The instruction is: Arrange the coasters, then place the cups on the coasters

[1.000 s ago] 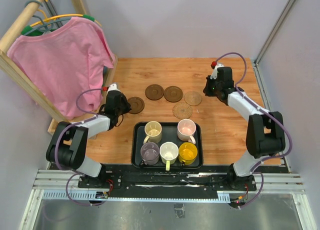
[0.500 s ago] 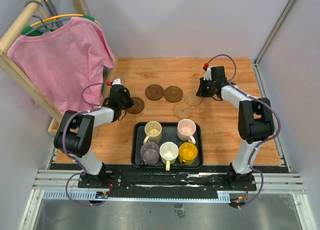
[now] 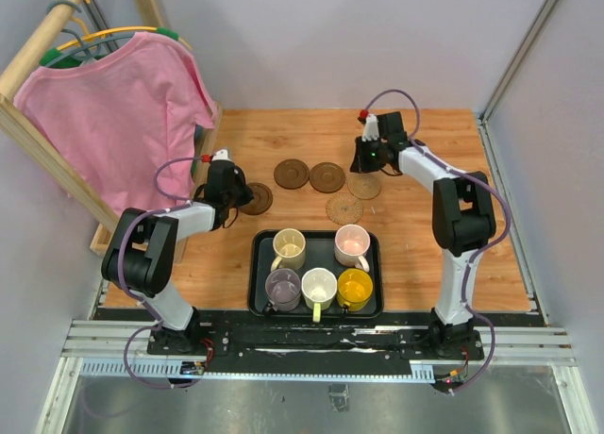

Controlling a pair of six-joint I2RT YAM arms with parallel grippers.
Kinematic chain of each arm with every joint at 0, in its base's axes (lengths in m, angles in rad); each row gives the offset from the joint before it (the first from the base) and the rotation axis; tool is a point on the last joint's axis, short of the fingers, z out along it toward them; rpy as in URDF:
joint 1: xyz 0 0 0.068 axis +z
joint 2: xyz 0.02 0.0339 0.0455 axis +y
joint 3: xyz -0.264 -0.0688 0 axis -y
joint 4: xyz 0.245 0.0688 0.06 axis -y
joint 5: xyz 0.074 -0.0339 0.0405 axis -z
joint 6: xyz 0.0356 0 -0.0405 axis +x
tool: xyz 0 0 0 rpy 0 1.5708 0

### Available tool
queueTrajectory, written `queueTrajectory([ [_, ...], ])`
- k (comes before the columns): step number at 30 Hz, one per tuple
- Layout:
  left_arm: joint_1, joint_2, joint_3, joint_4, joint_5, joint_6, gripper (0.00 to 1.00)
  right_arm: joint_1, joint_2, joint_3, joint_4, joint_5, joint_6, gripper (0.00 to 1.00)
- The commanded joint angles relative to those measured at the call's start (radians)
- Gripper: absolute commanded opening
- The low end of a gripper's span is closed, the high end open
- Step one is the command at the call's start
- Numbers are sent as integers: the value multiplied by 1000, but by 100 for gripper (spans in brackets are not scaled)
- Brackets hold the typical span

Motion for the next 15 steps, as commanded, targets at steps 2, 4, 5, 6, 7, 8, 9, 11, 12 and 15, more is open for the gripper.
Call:
queueTrajectory([
  [2, 6, -17, -17, 3, 7, 1, 1, 75, 97, 166, -83, -40, -56, 1],
  [4, 7, -21, -16, 0, 7, 3, 1, 84, 126, 197, -90, -52, -47, 1],
  [5, 6, -22, -16, 1, 6, 5, 1, 87, 139, 210, -92, -60, -41, 1],
  [6, 7, -22, -15, 0, 6, 5, 1, 91, 148, 216, -93, -67, -38, 1],
  [7, 6, -22, -12, -1, 5, 7, 1, 95, 155, 222, -94, -72, -36, 1],
  [8, 6, -20, -11, -2, 5, 7, 1, 101, 166, 224, -93, -74, -35, 1],
  [9, 6, -18, -10, 0, 5, 7, 1, 105, 173, 227, -94, -77, -34, 1],
  [11, 6, -13, -7, 1, 8, 6, 0, 116, 190, 230, -98, -82, -36, 1],
  [12, 7, -12, -7, 1, 9, 4, 0, 121, 199, 232, -100, -81, -38, 1],
  [15, 6, -6, -6, 5, 14, 4, 1, 127, 225, 238, -105, -81, -39, 1],
])
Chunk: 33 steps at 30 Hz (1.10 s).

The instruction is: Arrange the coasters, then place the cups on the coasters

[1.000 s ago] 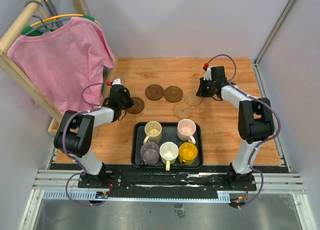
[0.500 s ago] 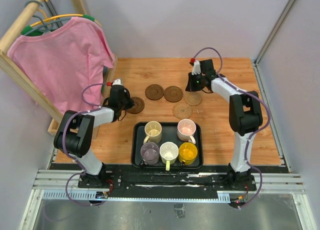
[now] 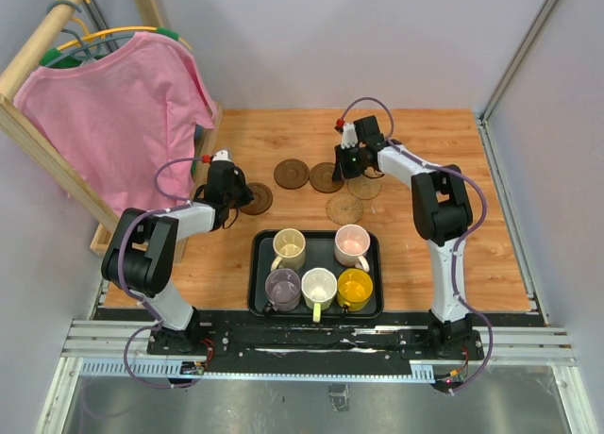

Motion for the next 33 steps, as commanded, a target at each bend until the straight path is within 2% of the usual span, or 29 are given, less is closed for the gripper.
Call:
queueTrajectory([
  [1, 6, -5, 0, 7, 11, 4, 1, 27, 41, 36, -31, -21, -10, 1],
  [6, 6, 0, 2, 3, 6, 10, 1, 27, 59, 38, -33, 4, -7, 1],
  [20, 6, 18, 17, -2, 11, 16, 1, 24, 37, 26, -66, 208, 0, 1],
  [33, 6, 26, 19, -3, 14, 19, 0, 21, 18, 9, -72, 298, 28, 1],
])
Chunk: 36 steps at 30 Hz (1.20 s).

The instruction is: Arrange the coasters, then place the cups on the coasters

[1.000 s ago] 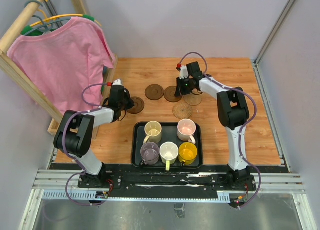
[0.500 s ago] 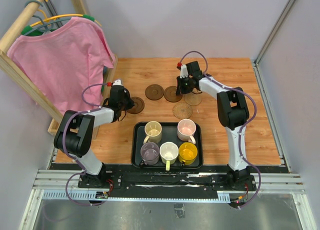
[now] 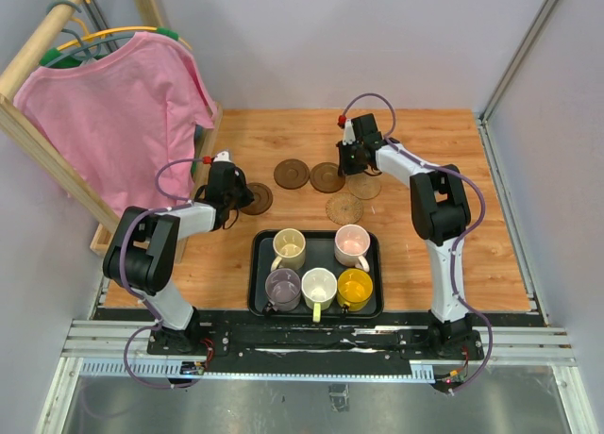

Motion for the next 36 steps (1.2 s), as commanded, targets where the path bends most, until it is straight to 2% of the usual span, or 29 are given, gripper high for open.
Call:
queueTrajectory([
  [1, 6, 13, 19, 0, 7, 17, 0, 12, -11, -27, -69, 97, 9, 1],
  [13, 6, 22, 23, -2, 13, 19, 1, 11, -27, -31, -52, 97, 9, 1],
  [22, 7, 42, 39, -21, -25, 46, 0, 9, -58, -35, -10, 21, -3, 1],
  [29, 6, 88, 84, -47, -52, 68, 4, 9, -149, -70, 37, -34, -22, 1],
  [36, 6, 136, 118, -47, -18, 62, 11, 10, -305, -177, 90, -27, -6, 10],
])
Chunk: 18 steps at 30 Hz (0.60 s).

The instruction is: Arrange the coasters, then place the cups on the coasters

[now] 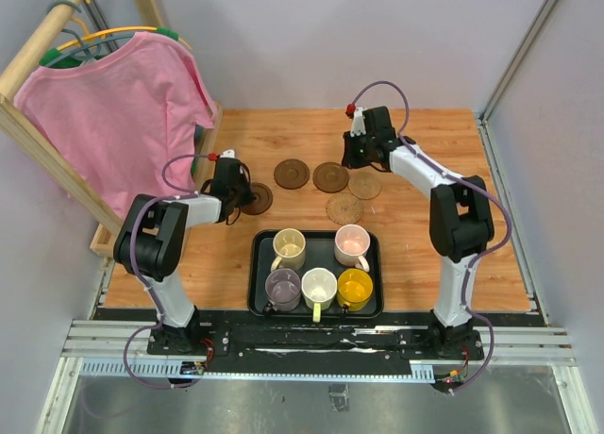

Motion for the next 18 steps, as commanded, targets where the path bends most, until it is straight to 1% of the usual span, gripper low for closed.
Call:
queueTrajectory([
  [1, 6, 49, 47, 1, 18, 13, 11, 11, -147, -93, 63, 7, 5, 11],
  [5, 6, 98, 82, -3, 48, 5, 12, 9, -239, -195, 70, 69, 24, 15],
  [10, 22, 165, 151, -24, 88, -13, 12, -1, -308, -342, 77, 114, 35, 15],
  [14, 41, 206, 210, -39, 100, -28, 12, -19, -319, -416, 87, 108, 59, 14],
  [18, 55, 228, 265, -77, 82, -21, 12, -25, -309, -443, 86, 107, 61, 13],
])
